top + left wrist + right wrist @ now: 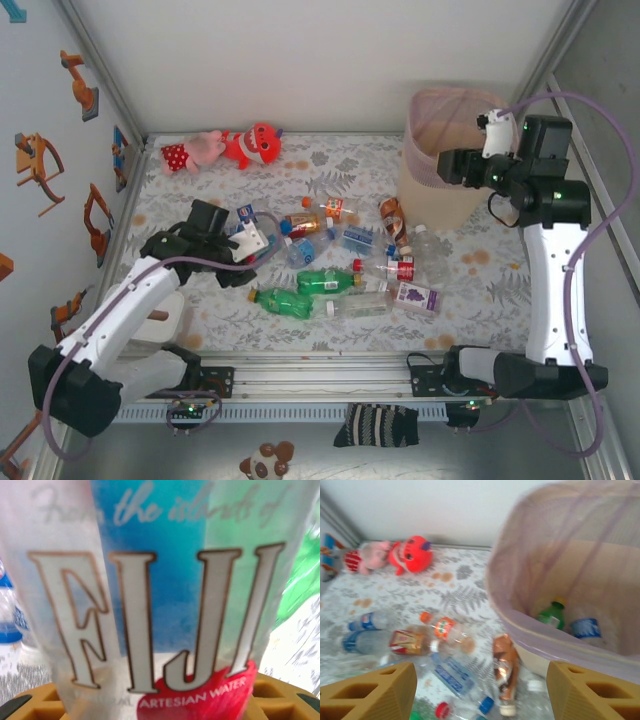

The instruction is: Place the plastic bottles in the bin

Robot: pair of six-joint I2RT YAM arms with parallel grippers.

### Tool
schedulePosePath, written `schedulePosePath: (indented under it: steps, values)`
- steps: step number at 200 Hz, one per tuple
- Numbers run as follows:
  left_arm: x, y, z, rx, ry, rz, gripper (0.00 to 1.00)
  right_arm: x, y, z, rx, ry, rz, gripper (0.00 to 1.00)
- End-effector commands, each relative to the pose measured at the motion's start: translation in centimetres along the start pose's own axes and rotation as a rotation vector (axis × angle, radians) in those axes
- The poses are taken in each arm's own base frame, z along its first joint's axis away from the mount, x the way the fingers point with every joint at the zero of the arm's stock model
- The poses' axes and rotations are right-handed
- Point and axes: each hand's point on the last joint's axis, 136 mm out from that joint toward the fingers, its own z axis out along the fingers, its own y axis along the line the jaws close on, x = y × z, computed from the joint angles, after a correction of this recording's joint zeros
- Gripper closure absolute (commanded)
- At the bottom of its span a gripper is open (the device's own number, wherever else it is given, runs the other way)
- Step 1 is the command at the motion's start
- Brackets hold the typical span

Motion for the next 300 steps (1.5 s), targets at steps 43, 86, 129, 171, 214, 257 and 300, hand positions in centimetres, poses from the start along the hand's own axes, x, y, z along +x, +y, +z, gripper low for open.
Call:
schedulePosePath:
  steps: [43, 86, 129, 171, 214, 257, 300]
  values:
    - [-12.4, -2.8, -8.7, 0.208, -0.633, -0.046, 0.51, -3.5, 10.9, -3.5, -0.444, -0.297, -0.171, 0.31]
    - [-17.0, -5.9, -13.6, 0.375, -0.868, 0.045, 0.51, -3.6, 17.2, -5.2, -0.670, -0.353, -0.274, 0.31]
    - [-19.5, -8.2, -17.1, 0.492, -1.009, 0.116, 0.51, -3.1, 22.2, -7.4, -0.873, -0.404, -0.368, 0.28]
    - [-20.9, -9.1, -18.4, 0.529, -1.057, 0.149, 0.51, -2.3, 26.1, -7.9, -1.004, -0.389, -0.402, 0.24]
    - [-21.5, -10.1, -18.3, 0.563, -1.047, 0.184, 0.51, -0.9, 29.1, -7.2, -1.057, -0.342, -0.453, 0.20]
    - [-21.9, -10.3, -17.8, 0.573, -1.039, 0.188, 0.50, 0.1, 31.1, -5.9, -1.085, -0.300, -0.462, 0.21]
    - [-21.9, -10.4, -17.4, 0.573, -1.032, 0.195, 0.49, 0.4, 32.0, -5.9, -1.125, -0.251, -0.429, 0.36]
